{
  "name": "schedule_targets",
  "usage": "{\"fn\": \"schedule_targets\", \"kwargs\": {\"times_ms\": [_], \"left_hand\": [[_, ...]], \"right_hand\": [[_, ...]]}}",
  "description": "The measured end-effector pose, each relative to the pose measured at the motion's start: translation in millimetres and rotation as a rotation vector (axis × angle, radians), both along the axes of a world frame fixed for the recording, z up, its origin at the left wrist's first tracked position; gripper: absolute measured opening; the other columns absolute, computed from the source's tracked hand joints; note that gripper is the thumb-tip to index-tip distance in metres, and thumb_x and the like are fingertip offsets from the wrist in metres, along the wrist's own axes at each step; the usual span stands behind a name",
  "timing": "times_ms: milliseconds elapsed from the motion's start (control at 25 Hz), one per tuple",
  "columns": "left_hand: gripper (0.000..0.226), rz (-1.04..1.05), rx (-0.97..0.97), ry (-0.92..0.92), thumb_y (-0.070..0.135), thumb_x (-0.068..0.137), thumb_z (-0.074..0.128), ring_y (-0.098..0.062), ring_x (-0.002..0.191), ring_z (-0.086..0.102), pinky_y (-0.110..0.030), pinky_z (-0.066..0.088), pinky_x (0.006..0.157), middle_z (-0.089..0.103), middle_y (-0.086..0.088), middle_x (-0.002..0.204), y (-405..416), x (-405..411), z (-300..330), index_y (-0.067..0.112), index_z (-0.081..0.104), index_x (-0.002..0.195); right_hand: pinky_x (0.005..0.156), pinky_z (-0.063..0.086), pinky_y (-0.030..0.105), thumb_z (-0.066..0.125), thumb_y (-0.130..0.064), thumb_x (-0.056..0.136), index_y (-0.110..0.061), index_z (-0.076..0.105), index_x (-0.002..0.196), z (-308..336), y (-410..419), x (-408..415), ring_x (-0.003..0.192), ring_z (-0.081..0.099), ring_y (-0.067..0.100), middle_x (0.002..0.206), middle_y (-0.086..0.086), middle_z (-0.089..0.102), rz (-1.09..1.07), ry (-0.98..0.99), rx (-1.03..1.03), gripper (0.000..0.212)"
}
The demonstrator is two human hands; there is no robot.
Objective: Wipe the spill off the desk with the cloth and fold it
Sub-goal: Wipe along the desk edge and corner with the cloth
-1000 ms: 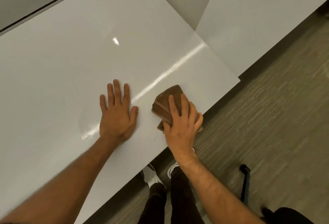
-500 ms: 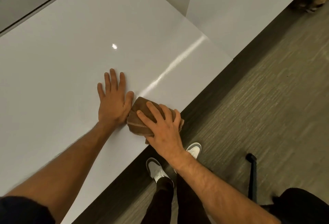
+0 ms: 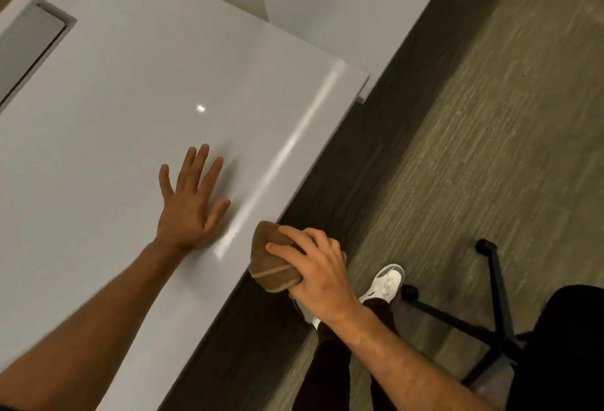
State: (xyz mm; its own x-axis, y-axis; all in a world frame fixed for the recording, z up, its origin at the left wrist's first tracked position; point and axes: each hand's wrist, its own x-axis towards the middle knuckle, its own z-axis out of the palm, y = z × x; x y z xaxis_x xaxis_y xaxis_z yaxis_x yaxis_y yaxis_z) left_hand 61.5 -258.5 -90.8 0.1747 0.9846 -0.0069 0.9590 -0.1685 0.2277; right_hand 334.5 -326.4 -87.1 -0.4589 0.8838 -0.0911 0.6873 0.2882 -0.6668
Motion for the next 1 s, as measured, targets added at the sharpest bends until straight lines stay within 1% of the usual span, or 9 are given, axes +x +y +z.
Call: {"fn": "schedule_targets", "kwargs": {"times_ms": [200,320,400,480,600,680,760,880,1000], "left_hand": [[0.077,-0.206,-0.097,-0.059,0.064,0.105,0.016,-0.019,0.164,0.002,-0.054,-0.007,0.13,0.014,-0.006,0.175,24,51,10,0.017,0.025,0.165],[0.07,-0.244,-0.111,-0.08,0.055,0.106,0.022,-0.02,0.164,0.005,-0.058,-0.001,0.13,0.015,-0.003,0.175,57,82,19,0.017,0.027,0.165],[0.067,-0.26,-0.127,-0.077,0.049,0.106,0.027,-0.02,0.163,0.005,-0.056,-0.001,0.13,0.014,-0.004,0.175,82,97,22,0.017,0.027,0.165],[0.066,-0.276,-0.142,-0.045,0.048,0.106,0.025,-0.02,0.163,0.004,-0.052,-0.002,0.13,0.012,-0.003,0.176,103,109,19,0.019,0.025,0.166],[0.069,-0.316,-0.198,0.026,0.049,0.106,0.021,-0.022,0.164,-0.001,-0.051,-0.002,0.131,0.005,-0.005,0.177,127,118,10,0.018,0.017,0.167],[0.07,-0.328,-0.211,0.056,0.049,0.106,0.018,-0.021,0.163,-0.005,-0.048,-0.004,0.131,0.0,-0.005,0.177,133,121,1,0.017,0.011,0.168],[0.07,-0.316,-0.188,0.063,0.049,0.106,0.017,-0.02,0.163,-0.006,-0.042,-0.007,0.131,-0.002,-0.003,0.177,132,120,-8,0.018,0.009,0.168],[0.069,-0.296,-0.178,0.075,0.049,0.106,0.017,-0.018,0.163,-0.006,-0.035,-0.011,0.13,-0.003,0.0,0.177,133,117,-14,0.021,0.008,0.168],[0.069,-0.299,-0.166,0.065,0.049,0.105,0.018,-0.018,0.164,-0.005,-0.039,-0.008,0.13,-0.003,0.0,0.177,134,117,-15,0.021,0.009,0.168]], "right_hand": [[0.098,0.054,0.039,0.083,-0.016,0.079,-0.042,0.061,0.131,-11,2,52,0.127,0.052,0.008,0.14,-0.022,0.054,-0.483,0.446,-0.319,0.062],[0.069,0.064,0.037,0.076,-0.012,0.088,-0.05,0.061,0.128,-14,13,74,0.096,0.074,0.019,0.128,-0.015,0.064,-0.701,0.782,-0.592,0.058],[0.063,0.062,0.031,0.07,-0.012,0.092,-0.054,0.056,0.132,-18,22,80,0.087,0.077,0.017,0.119,-0.021,0.069,-0.824,0.908,-0.756,0.06],[0.074,0.061,0.03,0.065,-0.016,0.095,-0.048,0.058,0.133,-25,30,80,0.095,0.075,0.009,0.119,-0.018,0.072,-0.927,0.979,-0.876,0.051],[0.1,0.053,0.037,0.061,-0.033,0.096,-0.048,0.064,0.119,-34,37,64,0.109,0.07,0.01,0.119,-0.009,0.074,-0.967,1.018,-1.026,0.028],[0.103,0.051,0.037,0.061,-0.04,0.094,-0.058,0.063,0.112,-37,40,48,0.113,0.068,0.009,0.116,-0.015,0.074,-0.96,1.057,-1.082,0.026],[0.096,0.052,0.03,0.059,-0.038,0.097,-0.062,0.062,0.108,-37,44,31,0.11,0.068,0.003,0.114,-0.02,0.073,-0.954,1.117,-1.111,0.027],[0.082,0.052,0.015,0.055,-0.029,0.102,-0.054,0.059,0.119,-30,49,6,0.11,0.066,-0.003,0.112,-0.026,0.072,-1.011,1.187,-1.08,0.031],[0.083,0.053,0.009,0.05,-0.023,0.105,-0.049,0.052,0.133,-20,55,-19,0.113,0.063,-0.008,0.118,-0.031,0.068,-1.067,1.229,-0.952,0.039]]}}
